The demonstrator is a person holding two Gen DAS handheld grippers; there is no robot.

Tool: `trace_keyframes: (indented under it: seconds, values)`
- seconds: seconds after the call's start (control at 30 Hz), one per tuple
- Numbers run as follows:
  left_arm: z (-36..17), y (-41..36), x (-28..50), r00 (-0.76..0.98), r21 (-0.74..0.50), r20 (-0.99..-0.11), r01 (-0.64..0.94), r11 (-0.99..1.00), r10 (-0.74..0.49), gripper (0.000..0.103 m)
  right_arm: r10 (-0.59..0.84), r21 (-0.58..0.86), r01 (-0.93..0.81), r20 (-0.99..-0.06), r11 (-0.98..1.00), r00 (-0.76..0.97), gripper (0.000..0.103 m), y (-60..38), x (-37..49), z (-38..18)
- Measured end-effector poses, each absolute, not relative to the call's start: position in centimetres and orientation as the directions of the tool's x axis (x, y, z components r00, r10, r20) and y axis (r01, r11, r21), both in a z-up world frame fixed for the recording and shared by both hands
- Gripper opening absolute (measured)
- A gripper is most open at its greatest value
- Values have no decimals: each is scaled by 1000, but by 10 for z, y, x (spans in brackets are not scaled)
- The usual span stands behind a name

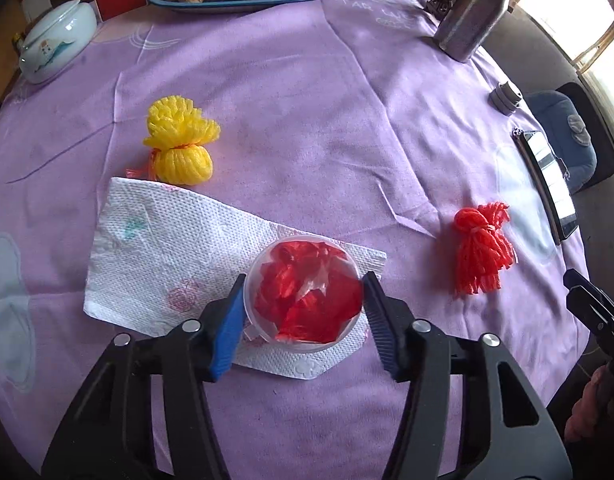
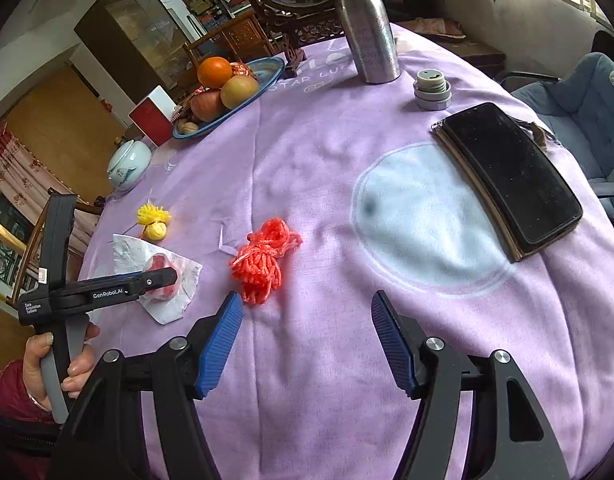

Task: Collect trash
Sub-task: 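Grasp the red jelly cup with the left tool and lift it, then grasp the red yarn tassel with the right tool and lift it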

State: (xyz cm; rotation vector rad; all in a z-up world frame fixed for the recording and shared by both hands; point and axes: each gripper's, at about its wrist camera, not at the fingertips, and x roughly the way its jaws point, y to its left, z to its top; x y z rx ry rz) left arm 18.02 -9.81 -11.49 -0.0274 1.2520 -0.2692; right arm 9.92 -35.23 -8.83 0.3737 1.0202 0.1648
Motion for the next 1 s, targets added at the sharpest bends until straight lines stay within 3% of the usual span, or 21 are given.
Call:
trace_keyframes:
  seconds: [0.27,0.57,0.63,0.7,1.0]
  values:
    - [-75,-75,156,377,-178,-900,143,974,-220,56,367,386,-61,-799,920,476,66,-319,128,-97]
    - [-55,-15,128,419,-158,-899,-37,987,-128,56,332,328,-89,-831,941,447,65,-294,157,-118]
    - [-53,3,119,420,-163,-900,-86,983,-112,56,315,313,-79,-838,946,446,57,-293,161,-121]
    - [-50,20,109,426,-176,-899,-133,975,-104,56,331,335,-70,-840,940,429,30,-293,165,-126]
    - [-24,58,83,495,-195,-863,-156,968,-94,56,389,393,-101,-775,914,499,26,-270,144,-88]
